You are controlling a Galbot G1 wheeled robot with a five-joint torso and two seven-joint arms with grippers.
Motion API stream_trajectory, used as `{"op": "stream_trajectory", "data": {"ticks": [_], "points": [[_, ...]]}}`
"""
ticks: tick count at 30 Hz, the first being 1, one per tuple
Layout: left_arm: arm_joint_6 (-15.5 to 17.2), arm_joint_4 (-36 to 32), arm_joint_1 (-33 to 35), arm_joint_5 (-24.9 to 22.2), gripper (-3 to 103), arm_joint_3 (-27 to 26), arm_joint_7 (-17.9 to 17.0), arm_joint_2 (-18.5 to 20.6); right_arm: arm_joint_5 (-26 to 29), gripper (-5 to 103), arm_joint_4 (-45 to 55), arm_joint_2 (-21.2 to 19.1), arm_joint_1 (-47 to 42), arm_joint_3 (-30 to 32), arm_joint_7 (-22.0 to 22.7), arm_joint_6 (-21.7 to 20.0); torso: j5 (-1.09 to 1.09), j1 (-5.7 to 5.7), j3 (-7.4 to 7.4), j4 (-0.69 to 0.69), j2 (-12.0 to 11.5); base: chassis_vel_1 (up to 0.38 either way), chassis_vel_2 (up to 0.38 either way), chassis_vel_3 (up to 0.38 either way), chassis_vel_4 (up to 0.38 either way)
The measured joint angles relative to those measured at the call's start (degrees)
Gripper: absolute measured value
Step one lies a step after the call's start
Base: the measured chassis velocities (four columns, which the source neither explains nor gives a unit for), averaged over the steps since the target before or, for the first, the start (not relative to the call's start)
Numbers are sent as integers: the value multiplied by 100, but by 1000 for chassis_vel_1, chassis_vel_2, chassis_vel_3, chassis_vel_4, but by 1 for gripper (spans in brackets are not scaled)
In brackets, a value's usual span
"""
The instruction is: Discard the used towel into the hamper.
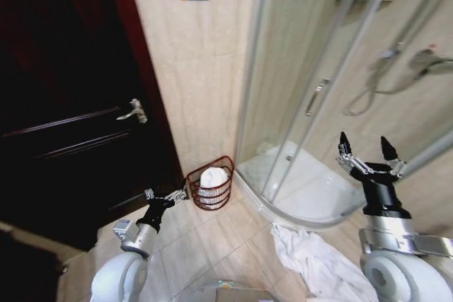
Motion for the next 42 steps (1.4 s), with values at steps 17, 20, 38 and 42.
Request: {"op": "stream_trajectory", "data": {"ticks": [17, 20, 38, 42], "points": [[0, 0, 0, 0, 100, 0, 0, 0, 306, 100, -395, 93, -241, 221, 244, 64, -1, 0, 0, 0, 0, -127, -129, -127, -122], [0, 0, 1, 0, 100, 0, 0, 0, 361, 100, -439, 118, -261, 211, 287, 65, 1, -1, 0, 1, 0, -115, -127, -134, -118], [0, 0, 0, 0, 100, 0, 0, 0, 575, 100, -1168, 247, -432, -77, 466, 135, 0, 0, 0, 2, 0, -63, -68, -63, -62], [0, 0, 0, 0, 100, 0, 0, 0, 776, 100, -1555, 206, -479, -156, 649, 84, 0, -18, -23, 3, -43, 0, 0, 0, 0]]}}
